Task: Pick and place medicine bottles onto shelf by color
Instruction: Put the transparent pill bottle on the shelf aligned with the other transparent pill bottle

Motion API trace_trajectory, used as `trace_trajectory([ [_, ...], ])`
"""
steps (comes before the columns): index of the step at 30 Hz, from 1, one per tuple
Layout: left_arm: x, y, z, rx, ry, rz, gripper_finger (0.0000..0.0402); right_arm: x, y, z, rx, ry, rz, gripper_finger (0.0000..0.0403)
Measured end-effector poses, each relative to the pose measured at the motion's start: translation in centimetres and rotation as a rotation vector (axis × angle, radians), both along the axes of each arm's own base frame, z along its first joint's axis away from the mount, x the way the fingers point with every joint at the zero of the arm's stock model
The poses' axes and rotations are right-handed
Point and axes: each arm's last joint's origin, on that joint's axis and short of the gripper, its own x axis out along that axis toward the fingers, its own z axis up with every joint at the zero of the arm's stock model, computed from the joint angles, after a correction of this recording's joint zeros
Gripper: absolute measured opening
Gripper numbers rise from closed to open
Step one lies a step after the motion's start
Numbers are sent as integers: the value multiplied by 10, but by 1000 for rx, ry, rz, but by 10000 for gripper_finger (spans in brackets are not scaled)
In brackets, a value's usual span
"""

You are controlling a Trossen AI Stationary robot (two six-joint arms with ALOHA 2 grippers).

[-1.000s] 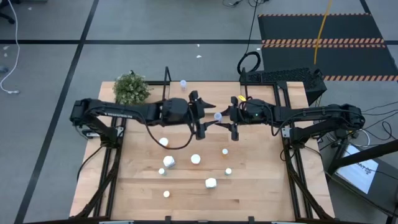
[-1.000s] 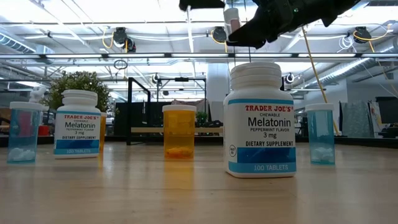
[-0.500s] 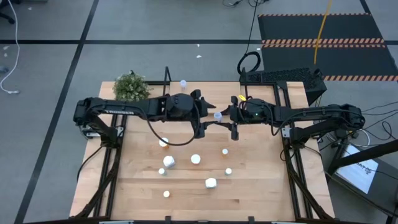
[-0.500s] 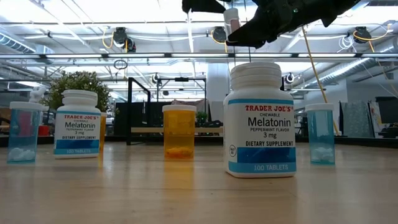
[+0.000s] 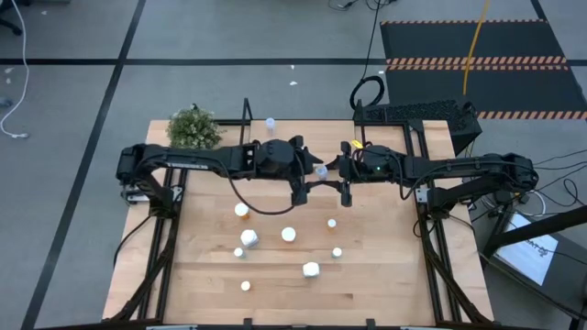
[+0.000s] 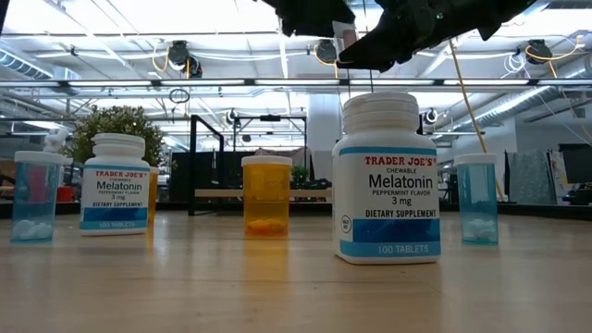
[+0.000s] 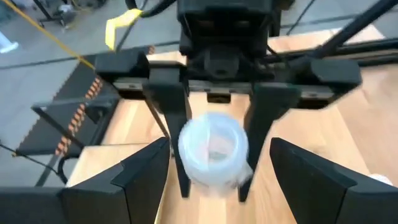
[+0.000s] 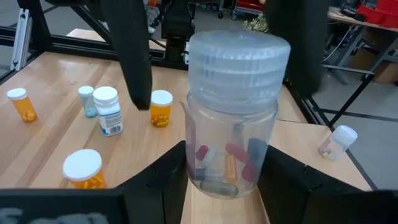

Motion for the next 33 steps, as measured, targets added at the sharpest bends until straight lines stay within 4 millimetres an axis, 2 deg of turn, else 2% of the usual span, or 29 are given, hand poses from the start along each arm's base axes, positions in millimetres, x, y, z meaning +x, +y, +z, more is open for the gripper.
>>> trace_trajectory([
  [11,3,0,0,-5,-18,2,275,0,0,-1,-14,6,5,160],
  [24,2,0,-1,2,-13,19,162,0,0,-1,-15,5,5,160],
  [28,2,0,-1,-1,-12,20,153,0,0,-1,-17,5,5,160],
  [33,2,0,-1,0,-5,19,164,0,0,-1,-14,7,5,168],
])
